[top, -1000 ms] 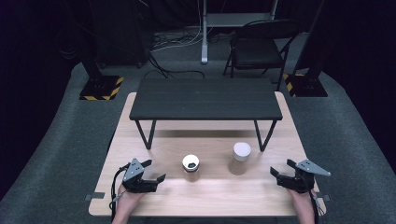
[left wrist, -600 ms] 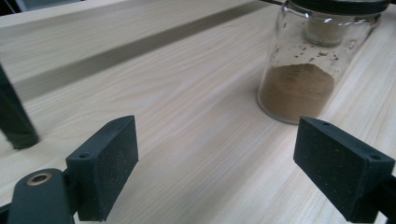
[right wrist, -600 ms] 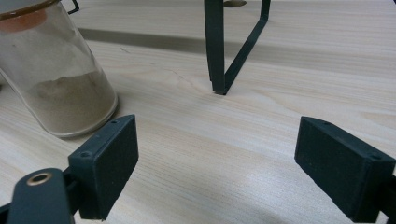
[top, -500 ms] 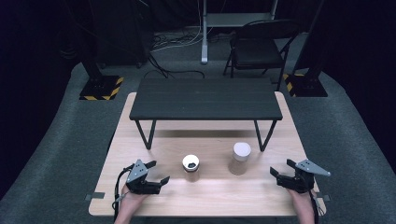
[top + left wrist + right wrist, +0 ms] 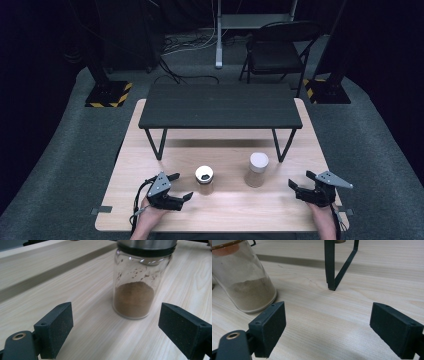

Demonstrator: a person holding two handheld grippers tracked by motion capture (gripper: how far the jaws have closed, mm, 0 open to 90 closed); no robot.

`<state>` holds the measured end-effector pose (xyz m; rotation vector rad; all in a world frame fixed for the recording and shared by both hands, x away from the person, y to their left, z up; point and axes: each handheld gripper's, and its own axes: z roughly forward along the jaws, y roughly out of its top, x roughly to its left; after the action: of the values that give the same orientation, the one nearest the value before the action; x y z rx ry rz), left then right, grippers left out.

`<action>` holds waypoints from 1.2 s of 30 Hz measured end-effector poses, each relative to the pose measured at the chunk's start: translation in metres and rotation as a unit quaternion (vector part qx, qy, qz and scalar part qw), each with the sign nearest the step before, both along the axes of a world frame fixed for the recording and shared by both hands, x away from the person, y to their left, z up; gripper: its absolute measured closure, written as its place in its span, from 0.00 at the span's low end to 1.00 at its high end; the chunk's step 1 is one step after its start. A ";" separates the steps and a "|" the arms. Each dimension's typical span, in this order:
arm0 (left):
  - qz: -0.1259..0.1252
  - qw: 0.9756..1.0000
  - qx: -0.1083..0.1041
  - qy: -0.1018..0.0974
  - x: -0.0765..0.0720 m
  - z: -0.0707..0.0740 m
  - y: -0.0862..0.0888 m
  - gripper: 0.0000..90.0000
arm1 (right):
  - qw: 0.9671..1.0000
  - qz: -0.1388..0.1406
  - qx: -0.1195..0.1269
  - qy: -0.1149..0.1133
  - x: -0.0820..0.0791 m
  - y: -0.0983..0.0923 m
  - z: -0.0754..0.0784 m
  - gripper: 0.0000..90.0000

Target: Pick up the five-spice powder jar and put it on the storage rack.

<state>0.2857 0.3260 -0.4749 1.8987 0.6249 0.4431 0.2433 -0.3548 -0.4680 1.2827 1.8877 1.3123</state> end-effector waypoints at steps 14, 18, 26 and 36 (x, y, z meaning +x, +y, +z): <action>-0.032 0.999 -0.002 -0.002 0.015 0.000 -0.032 0.13 | 1.000 0.002 -0.002 0.003 0.001 0.000 0.000 0.14; -0.033 0.999 -0.005 -0.001 0.018 -0.001 -0.040 0.13 | 1.000 0.001 -0.002 0.002 0.001 0.000 0.000 0.14; -0.033 0.999 -0.007 -0.003 0.022 -0.002 -0.048 0.16 | 1.000 0.001 -0.002 0.002 0.001 0.000 0.000 0.14; -0.031 0.999 -0.011 -0.005 0.029 -0.002 -0.056 0.34 | 1.000 0.002 -0.002 0.002 0.001 0.001 0.000 0.14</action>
<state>0.3144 0.2698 -0.4772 1.8894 0.5606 0.4044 0.2440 -0.3541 -0.4677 1.2823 1.8954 1.3072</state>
